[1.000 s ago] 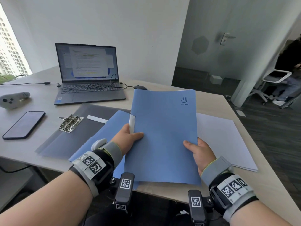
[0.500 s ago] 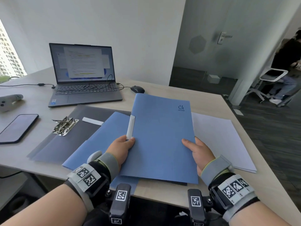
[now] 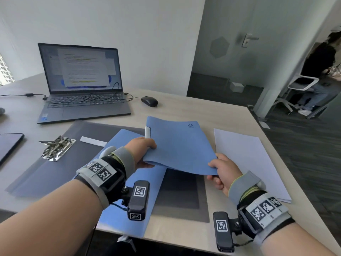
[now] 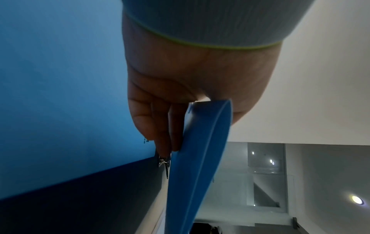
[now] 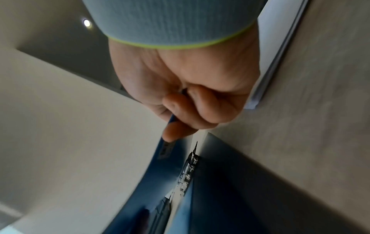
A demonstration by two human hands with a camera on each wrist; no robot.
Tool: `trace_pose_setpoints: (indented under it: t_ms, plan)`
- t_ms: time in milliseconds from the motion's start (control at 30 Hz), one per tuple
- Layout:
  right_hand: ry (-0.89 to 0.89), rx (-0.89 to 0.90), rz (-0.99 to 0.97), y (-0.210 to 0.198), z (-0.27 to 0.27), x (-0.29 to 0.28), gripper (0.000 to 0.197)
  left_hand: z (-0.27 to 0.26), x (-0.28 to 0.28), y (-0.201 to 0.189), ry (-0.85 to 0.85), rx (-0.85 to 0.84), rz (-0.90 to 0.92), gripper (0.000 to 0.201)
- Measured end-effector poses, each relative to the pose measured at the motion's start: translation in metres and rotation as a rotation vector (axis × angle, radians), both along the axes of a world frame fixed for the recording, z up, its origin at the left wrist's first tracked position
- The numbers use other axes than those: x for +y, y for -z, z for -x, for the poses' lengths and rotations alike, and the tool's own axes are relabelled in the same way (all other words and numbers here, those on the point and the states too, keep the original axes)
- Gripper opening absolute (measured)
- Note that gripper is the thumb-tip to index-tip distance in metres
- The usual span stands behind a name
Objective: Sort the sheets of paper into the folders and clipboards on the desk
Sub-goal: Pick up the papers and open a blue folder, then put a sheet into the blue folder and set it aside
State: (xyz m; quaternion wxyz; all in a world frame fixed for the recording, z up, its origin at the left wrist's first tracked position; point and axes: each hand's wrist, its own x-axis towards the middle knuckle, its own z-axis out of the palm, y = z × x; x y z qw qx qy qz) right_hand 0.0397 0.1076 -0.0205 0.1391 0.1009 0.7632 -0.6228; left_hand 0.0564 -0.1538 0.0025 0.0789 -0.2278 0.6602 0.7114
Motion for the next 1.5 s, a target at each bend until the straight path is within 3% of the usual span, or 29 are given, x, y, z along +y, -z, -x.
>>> trace_pose_setpoints:
  t_ms: [133, 333, 467, 667, 800, 867, 1067, 1233, 1300, 1400, 1500]
  plan:
    - [0.128, -0.017, 0.239, -0.005, 0.031, -0.002, 0.021, 0.019, 0.0, 0.006, -0.002, -0.014, -0.066, 0.029]
    - [0.259, -0.008, 0.336, -0.003, 0.09, -0.006, 0.024, 0.034, 0.003, 0.032, -0.058, 0.001, -0.09, 0.023]
    - [0.269, -0.032, 0.319, 0.0, 0.133, -0.016, 0.024, 0.038, -0.003, 0.045, -0.068, 0.012, -0.03, 0.008]
    - [0.28, -0.042, 0.207, 0.0, 0.179, -0.028, 0.006, 0.04, -0.003, 0.051, -0.078, 0.025, -0.001, 0.009]
    - [0.303, -0.111, 0.109, 0.001, 0.188, -0.03, 0.034, 0.042, -0.005, 0.057, -0.081, 0.026, 0.033, 0.012]
    - [0.318, -0.134, 0.109, 0.001, 0.189, -0.032, 0.035, 0.043, -0.006, 0.057, -0.085, 0.023, 0.037, 0.013]
    - [0.331, -0.137, 0.206, -0.002, 0.161, -0.028, 0.014, 0.043, -0.004, 0.06, -0.121, 0.038, 0.1, 0.013]
    - [0.29, -0.123, 0.226, -0.01, 0.116, 0.002, 0.02, 0.036, 0.003, 0.051, -0.14, 0.03, 0.168, 0.015]
    - [0.272, -0.091, 0.191, -0.013, 0.095, 0.022, 0.021, 0.031, 0.011, 0.045, -0.124, 0.033, 0.294, 0.016]
    - [0.237, -0.054, 0.07, -0.009, 0.07, 0.051, 0.019, 0.025, 0.023, 0.04, 0.012, 0.026, 0.683, 0.017]
    - [0.229, -0.009, -0.057, -0.007, 0.044, 0.086, 0.017, 0.016, 0.046, 0.034, 0.149, 0.037, 0.81, 0.017]
